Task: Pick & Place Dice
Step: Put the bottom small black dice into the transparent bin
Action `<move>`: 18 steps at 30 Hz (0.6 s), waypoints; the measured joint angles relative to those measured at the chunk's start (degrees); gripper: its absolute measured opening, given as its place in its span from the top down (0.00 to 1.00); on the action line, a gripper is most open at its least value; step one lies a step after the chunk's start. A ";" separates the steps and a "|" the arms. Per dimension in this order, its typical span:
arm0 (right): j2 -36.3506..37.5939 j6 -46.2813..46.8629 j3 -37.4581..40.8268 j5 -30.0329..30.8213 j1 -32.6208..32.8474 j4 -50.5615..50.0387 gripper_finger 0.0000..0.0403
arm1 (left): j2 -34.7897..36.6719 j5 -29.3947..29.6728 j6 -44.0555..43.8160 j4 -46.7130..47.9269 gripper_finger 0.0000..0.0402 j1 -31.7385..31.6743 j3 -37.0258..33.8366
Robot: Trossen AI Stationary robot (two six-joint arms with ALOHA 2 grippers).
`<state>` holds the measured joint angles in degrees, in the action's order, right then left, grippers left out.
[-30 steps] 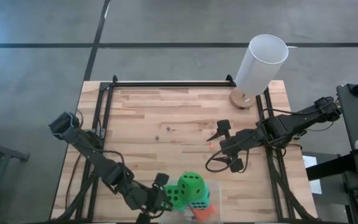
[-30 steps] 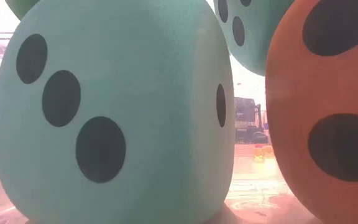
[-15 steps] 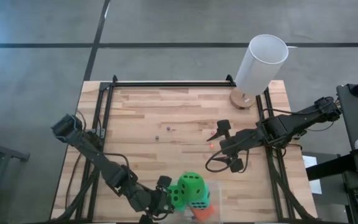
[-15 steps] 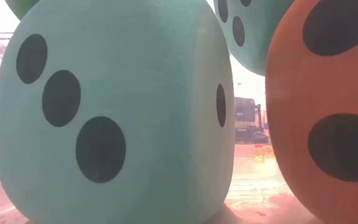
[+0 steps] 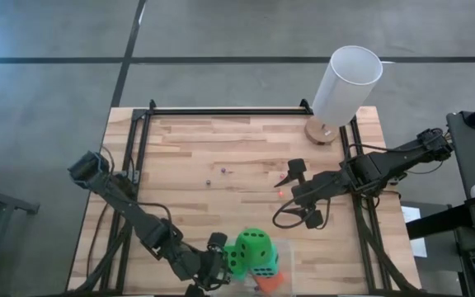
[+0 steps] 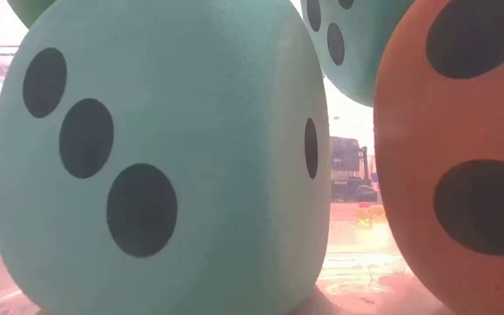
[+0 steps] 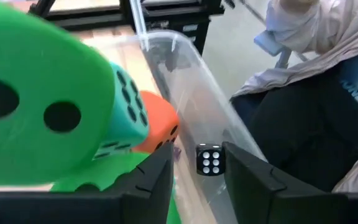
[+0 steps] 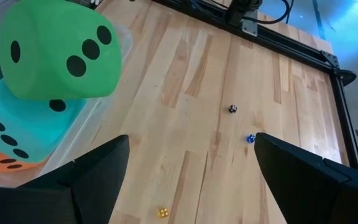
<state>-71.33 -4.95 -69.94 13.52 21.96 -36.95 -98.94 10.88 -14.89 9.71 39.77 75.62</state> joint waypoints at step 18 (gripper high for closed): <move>0.00 0.00 0.01 -0.01 -0.01 0.00 0.15 | -1.62 0.01 -0.83 0.78 0.54 -0.69 -0.26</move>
<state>-71.33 -4.95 -69.93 13.52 21.96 -36.95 -100.55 10.88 -15.72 10.49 39.09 75.36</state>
